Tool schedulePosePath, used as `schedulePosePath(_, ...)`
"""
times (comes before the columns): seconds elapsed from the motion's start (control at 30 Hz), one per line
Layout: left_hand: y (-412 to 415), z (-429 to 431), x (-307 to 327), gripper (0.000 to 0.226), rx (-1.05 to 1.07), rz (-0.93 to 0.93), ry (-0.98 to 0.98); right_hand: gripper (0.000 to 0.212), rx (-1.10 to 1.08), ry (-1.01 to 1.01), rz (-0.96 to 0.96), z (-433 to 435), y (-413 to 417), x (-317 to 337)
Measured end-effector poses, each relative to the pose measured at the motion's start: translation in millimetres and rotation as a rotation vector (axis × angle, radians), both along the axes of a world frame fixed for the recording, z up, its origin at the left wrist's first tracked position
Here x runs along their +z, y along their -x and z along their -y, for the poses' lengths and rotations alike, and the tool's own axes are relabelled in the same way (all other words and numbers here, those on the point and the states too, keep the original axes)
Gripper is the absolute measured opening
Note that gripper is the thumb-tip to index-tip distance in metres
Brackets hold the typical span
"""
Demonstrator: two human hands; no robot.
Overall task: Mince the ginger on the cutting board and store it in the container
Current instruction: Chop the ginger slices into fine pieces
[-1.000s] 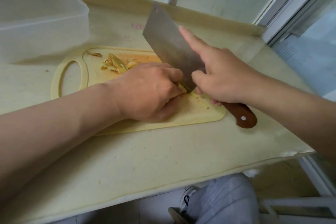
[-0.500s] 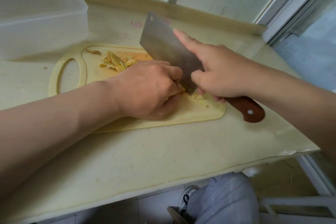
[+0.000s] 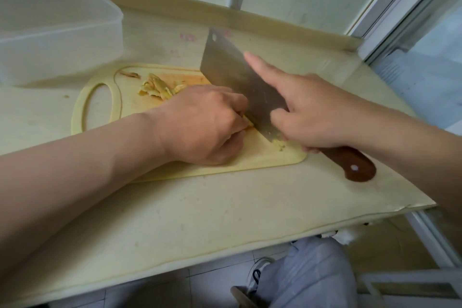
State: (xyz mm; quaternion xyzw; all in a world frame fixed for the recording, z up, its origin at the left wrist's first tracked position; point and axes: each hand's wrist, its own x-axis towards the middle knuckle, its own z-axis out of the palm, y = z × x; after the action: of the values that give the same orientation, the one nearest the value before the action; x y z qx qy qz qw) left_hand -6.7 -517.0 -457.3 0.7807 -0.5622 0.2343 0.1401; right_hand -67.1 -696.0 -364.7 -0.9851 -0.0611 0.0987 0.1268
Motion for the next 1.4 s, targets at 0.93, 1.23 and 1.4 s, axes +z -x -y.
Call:
schedulePosePath(0.93, 18, -12, 3, 0.039, 0.165, -0.082, -0.050, 0.096, -0.049, -0.213, 0.243, 15, 23, -24)
schedulePosePath(1.23, 16, -11, 0, 0.046, 0.167, -0.076, -0.053, 0.093, -0.050, -0.071, -0.007, 0, 5, -1)
schedulePosePath(1.4, 16, -10, 2, 0.051, 0.174, -0.079, -0.055, 0.098, 0.020, -0.063, 0.063, -16, -29, -3)
